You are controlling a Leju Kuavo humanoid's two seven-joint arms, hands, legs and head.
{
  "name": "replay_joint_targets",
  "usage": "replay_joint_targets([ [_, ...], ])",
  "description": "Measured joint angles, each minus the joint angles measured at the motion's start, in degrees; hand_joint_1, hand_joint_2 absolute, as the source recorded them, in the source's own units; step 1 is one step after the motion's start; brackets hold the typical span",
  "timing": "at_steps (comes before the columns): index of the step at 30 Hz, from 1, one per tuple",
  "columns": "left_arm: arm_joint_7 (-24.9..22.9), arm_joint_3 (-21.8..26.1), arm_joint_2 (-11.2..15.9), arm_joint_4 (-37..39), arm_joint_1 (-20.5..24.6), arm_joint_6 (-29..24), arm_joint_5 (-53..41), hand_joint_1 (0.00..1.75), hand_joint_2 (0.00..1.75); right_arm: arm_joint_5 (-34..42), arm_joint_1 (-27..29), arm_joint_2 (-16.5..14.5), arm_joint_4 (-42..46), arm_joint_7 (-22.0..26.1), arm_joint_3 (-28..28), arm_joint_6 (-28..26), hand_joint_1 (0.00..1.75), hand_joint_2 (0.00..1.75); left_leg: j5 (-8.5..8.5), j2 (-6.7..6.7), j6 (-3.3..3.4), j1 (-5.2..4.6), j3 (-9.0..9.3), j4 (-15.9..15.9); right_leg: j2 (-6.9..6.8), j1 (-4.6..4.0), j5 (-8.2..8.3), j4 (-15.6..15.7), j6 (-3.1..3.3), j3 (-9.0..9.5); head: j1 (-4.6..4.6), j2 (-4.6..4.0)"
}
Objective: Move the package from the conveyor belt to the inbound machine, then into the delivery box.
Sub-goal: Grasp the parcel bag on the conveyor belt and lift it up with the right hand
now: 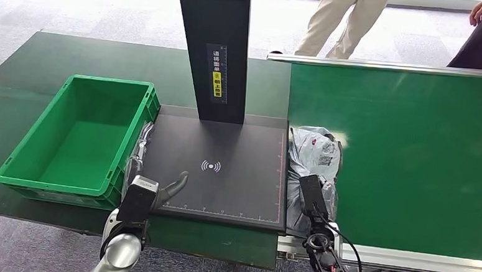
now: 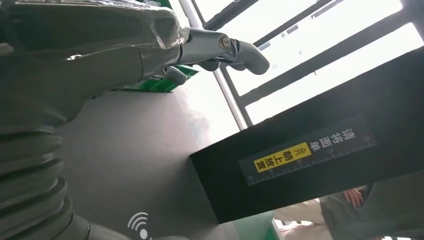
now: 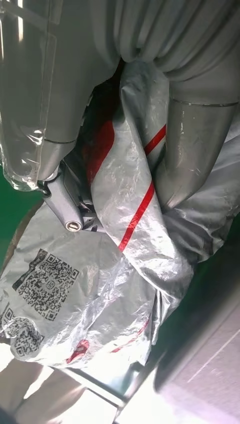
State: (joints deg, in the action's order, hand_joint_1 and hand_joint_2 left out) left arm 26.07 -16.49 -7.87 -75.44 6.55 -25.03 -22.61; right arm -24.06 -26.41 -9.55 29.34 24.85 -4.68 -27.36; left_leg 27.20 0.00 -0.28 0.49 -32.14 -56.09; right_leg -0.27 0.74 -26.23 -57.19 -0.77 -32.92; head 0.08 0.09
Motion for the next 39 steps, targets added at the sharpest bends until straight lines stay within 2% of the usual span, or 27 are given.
replay_joint_targets([
  [7,0.29,1.09,0.56,-1.82,-3.01,-0.76,-0.38,0.0,1.75,2.98,7.67,0.78,14.44,-0.57,2.41,-0.61,1.75,1.75,0.01,0.0,0.0,0.0,0.0,0.0,0.0,0.0,0.0,0.01,0.0,0.0,-0.01,0.0],
  [11,0.65,1.69,0.65,-2.68,-4.2,-1.11,-0.69,0.0,1.75,3.72,10.34,1.33,19.8,-0.95,3.51,-1.05,1.75,1.75,0.01,0.0,-0.01,0.0,0.01,0.0,0.0,0.0,0.0,0.01,0.0,0.0,-0.01,0.0],
  [27,1.26,3.34,0.66,-3.72,-6.17,-1.28,-1.26,0.0,1.75,4.44,16.99,2.14,33.84,-0.39,5.21,-1.95,1.75,1.75,0.02,0.0,-0.01,0.0,0.01,0.01,0.0,0.0,-0.01,0.01,0.0,0.0,-0.01,0.0],
  [39,1.78,3.87,0.6,-4.74,-6.84,-1.27,-1.54,0.0,1.75,2.36,20.41,2.61,46.22,-1.43,9.55,-2.27,1.75,1.75,0.01,0.01,-0.01,0.0,0.03,0.01,0.0,0.0,-0.01,0.01,0.01,0.01,-0.01,0.0],
])
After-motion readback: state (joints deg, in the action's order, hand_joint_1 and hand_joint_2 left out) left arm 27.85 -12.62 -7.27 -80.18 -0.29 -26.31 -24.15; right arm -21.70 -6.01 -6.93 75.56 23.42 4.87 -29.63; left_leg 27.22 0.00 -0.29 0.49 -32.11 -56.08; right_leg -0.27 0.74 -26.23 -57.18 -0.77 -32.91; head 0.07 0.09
